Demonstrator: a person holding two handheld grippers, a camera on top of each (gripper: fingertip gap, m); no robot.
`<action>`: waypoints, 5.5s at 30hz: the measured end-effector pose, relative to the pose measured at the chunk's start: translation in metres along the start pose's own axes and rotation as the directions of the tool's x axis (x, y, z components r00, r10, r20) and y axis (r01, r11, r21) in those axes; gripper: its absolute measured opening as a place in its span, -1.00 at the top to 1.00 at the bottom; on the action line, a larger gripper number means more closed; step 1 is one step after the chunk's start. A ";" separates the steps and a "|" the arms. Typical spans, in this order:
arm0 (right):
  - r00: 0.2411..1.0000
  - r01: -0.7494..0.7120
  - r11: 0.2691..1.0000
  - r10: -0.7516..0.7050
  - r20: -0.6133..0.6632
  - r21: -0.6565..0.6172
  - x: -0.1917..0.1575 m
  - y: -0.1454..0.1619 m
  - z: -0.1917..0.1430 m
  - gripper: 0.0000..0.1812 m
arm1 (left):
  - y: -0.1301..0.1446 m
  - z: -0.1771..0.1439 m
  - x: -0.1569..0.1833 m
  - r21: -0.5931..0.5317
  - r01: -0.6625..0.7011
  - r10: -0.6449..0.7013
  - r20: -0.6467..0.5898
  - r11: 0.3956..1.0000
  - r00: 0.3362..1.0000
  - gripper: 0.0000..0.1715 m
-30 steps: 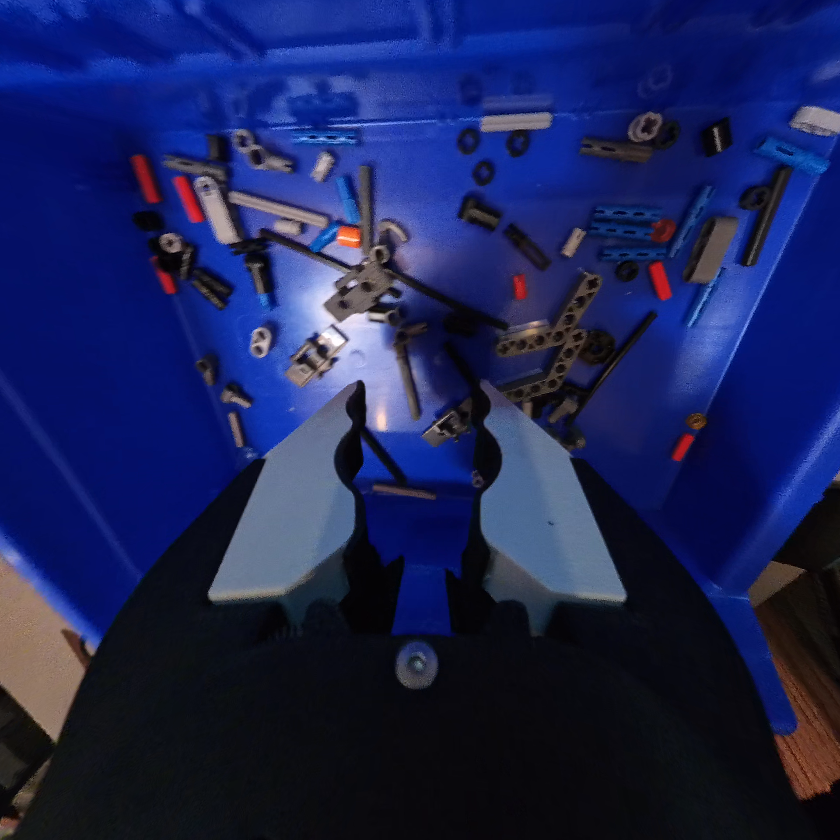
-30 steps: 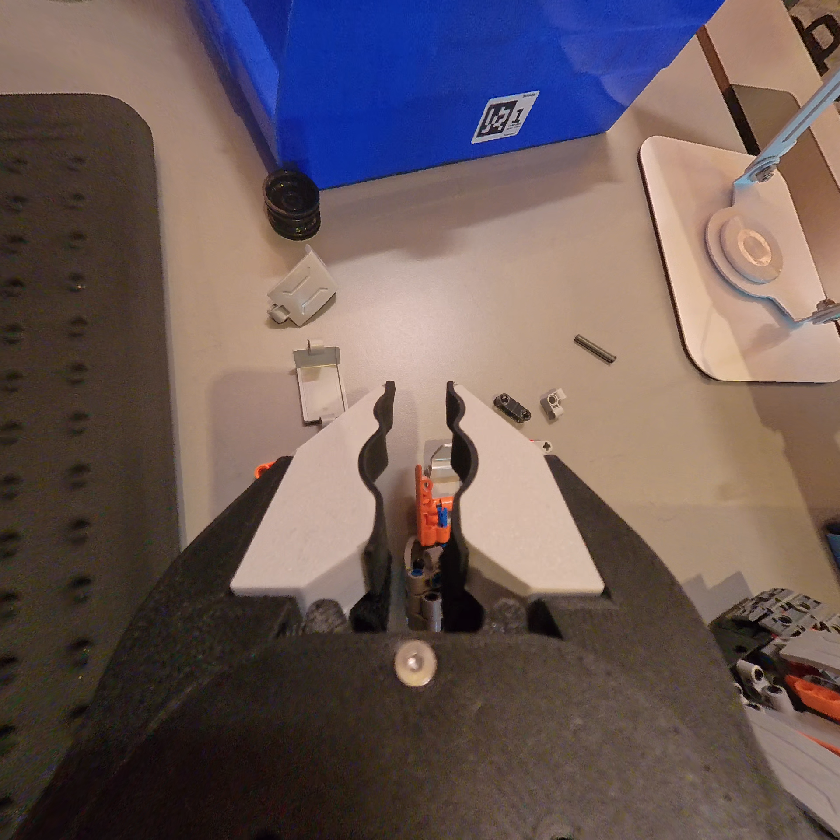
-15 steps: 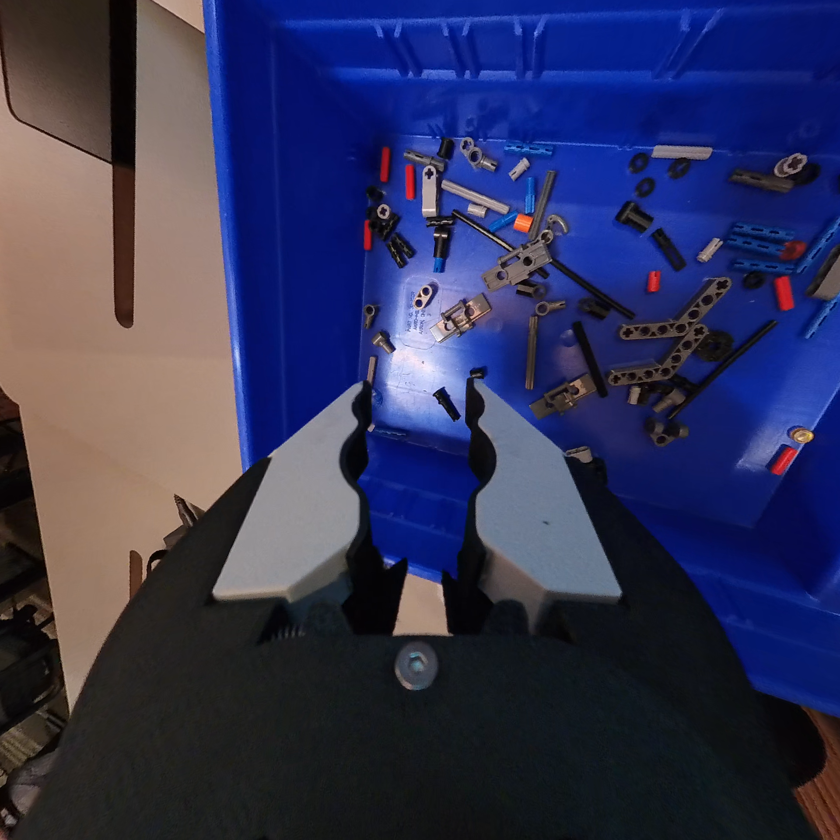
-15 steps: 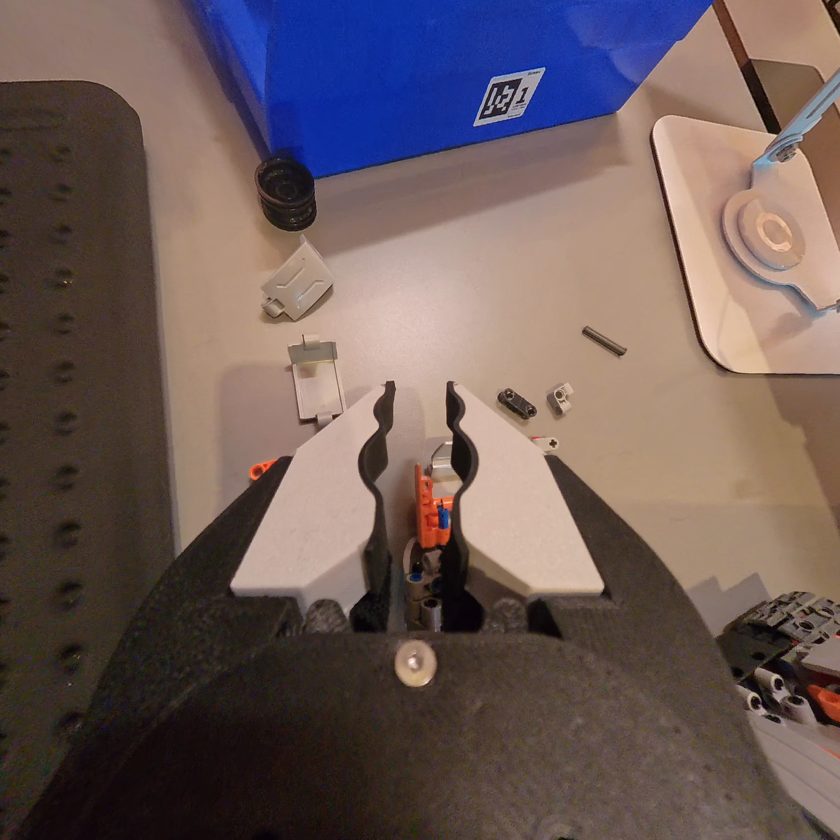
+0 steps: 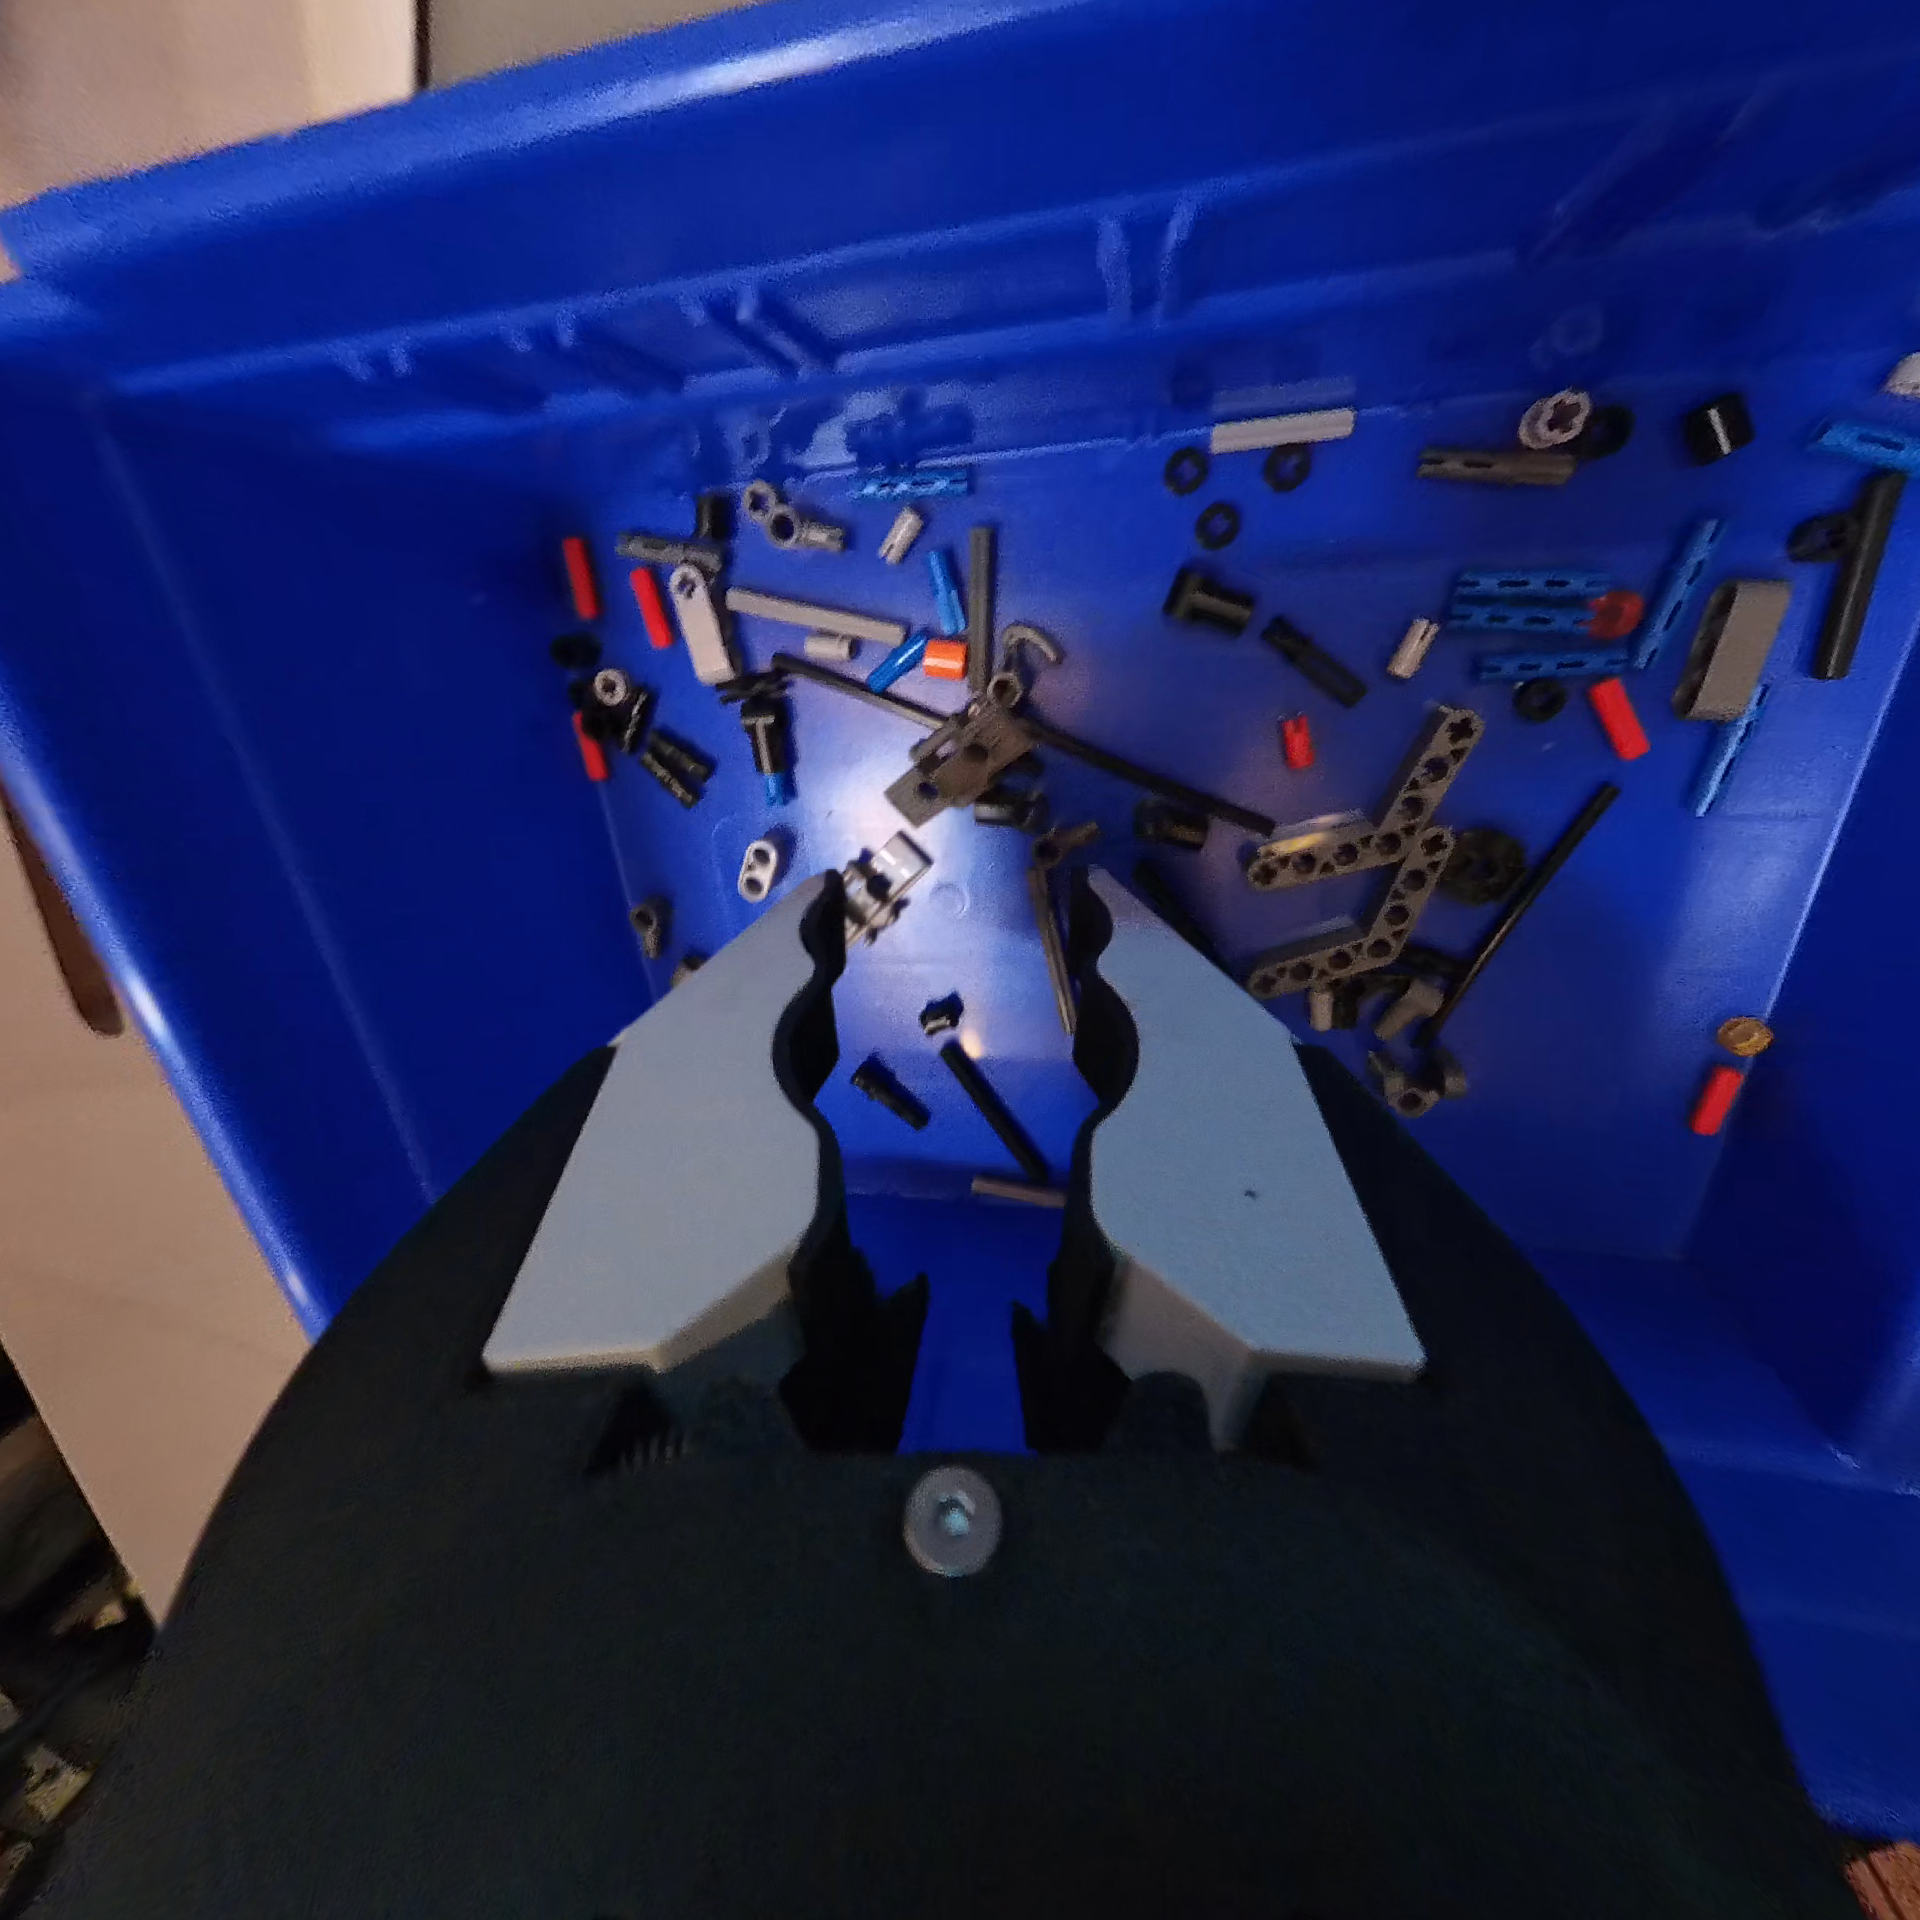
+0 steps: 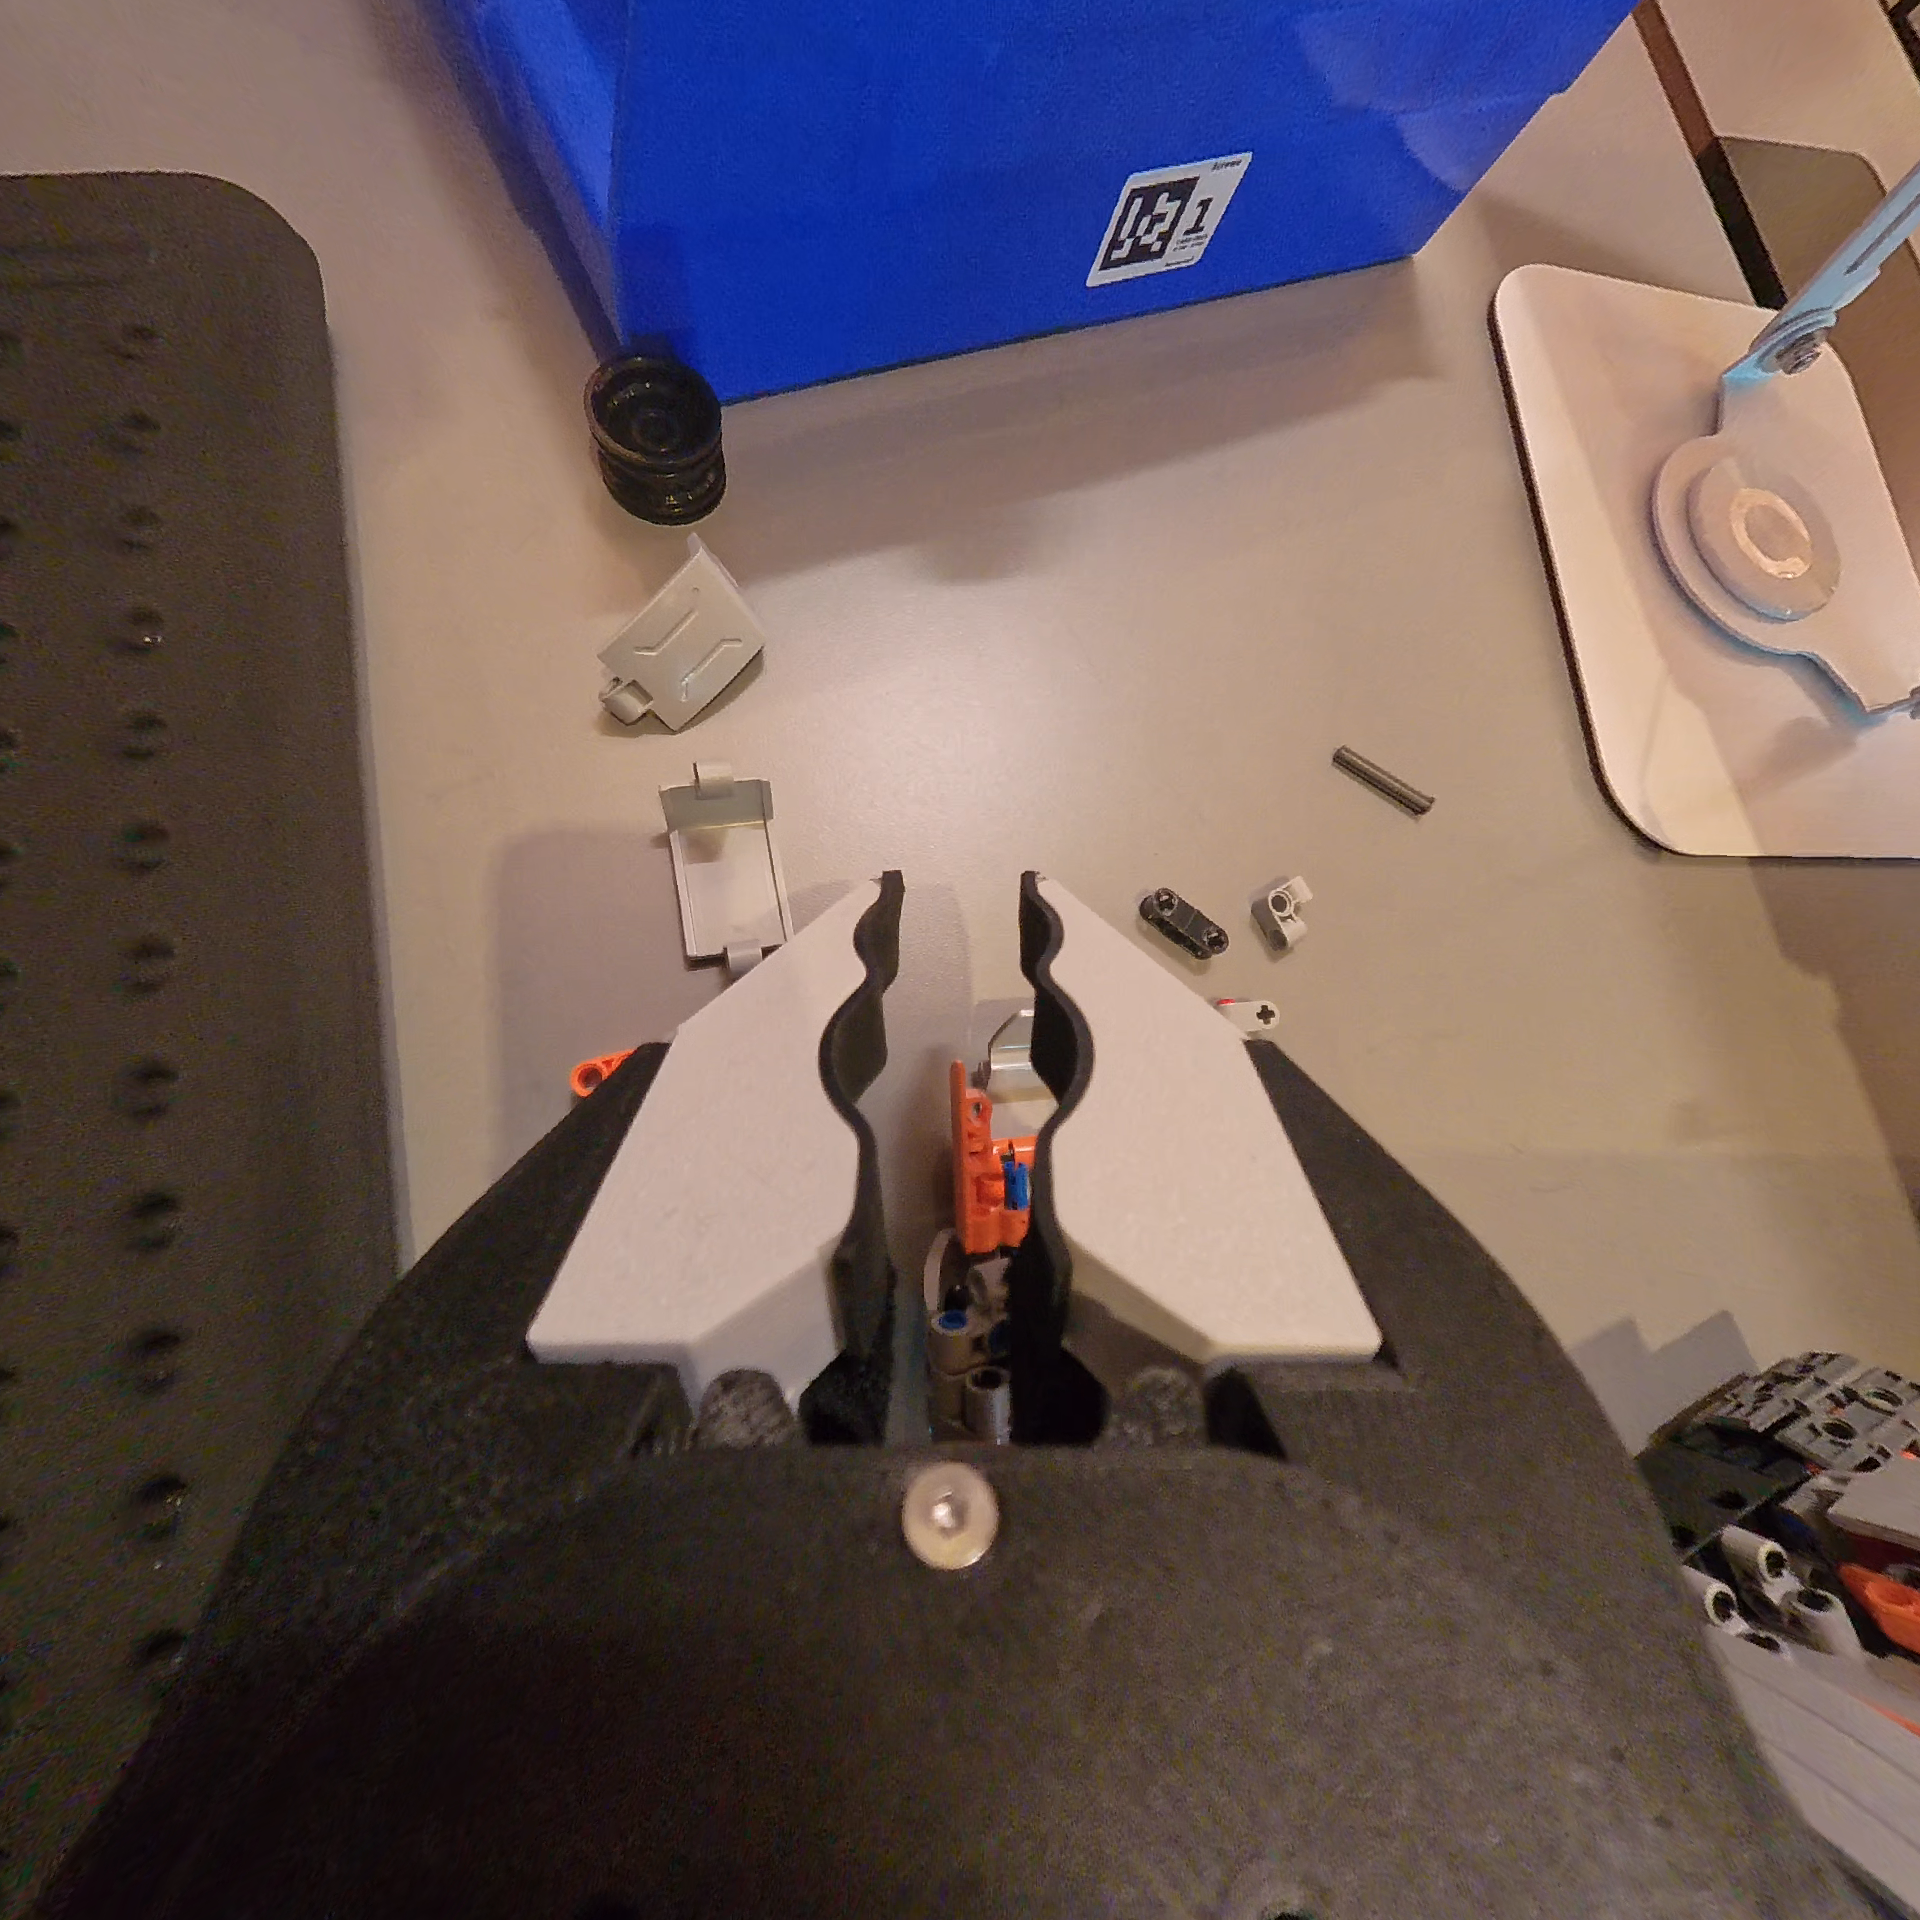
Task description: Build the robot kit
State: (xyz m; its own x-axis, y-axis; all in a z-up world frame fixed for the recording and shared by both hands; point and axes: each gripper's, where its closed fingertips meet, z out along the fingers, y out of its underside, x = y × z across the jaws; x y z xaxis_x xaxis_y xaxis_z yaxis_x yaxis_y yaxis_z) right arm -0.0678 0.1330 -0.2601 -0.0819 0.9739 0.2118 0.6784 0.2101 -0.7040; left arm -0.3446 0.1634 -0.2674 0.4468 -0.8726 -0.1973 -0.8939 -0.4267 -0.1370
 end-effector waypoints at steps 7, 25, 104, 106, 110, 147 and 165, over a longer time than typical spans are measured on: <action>1.000 -0.002 1.000 0.002 0.000 -0.002 0.001 0.001 0.000 0.77 | -0.004 0.028 0.007 -0.032 -0.034 0.032 -0.053 0.999 0.998 0.65; 1.000 -0.002 1.000 0.002 0.004 -0.006 0.000 0.001 0.002 0.78 | 0.011 0.009 0.000 -0.017 0.032 -0.033 -0.030 0.999 0.999 0.94; 1.000 -0.018 0.999 0.018 0.021 -0.029 0.000 0.008 0.008 0.78 | -0.035 0.036 -0.015 0.114 0.012 -0.003 -0.073 0.993 0.997 0.13; 1.000 -0.019 0.999 0.020 0.022 -0.030 0.000 0.009 0.008 0.78 | -0.042 0.043 -0.008 0.119 -0.001 0.014 -0.109 0.993 0.994 0.18; 0.999 -0.022 0.999 0.023 0.024 -0.034 0.000 0.010 0.009 0.78 | -0.048 0.044 -0.003 0.130 0.018 0.004 -0.161 0.991 0.987 0.36; 0.999 0.008 0.997 -0.005 -0.038 0.080 0.020 0.004 0.012 0.91 | 0.004 -0.014 -0.064 0.209 0.112 -0.118 0.018 0.972 0.993 0.51; 0.998 0.006 0.996 0.000 -0.063 0.094 0.027 0.004 0.012 0.92 | -0.006 -0.017 -0.064 0.251 0.092 -0.103 0.032 0.964 0.994 0.49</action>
State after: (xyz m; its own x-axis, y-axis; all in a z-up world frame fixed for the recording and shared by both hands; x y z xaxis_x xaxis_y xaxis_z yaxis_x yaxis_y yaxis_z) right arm -0.0761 0.1609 -0.2656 -0.0358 0.9665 0.2542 0.6066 0.2232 -0.7631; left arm -0.3686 0.2175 -0.2375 0.5376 -0.8157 -0.2135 -0.8114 -0.4317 -0.3941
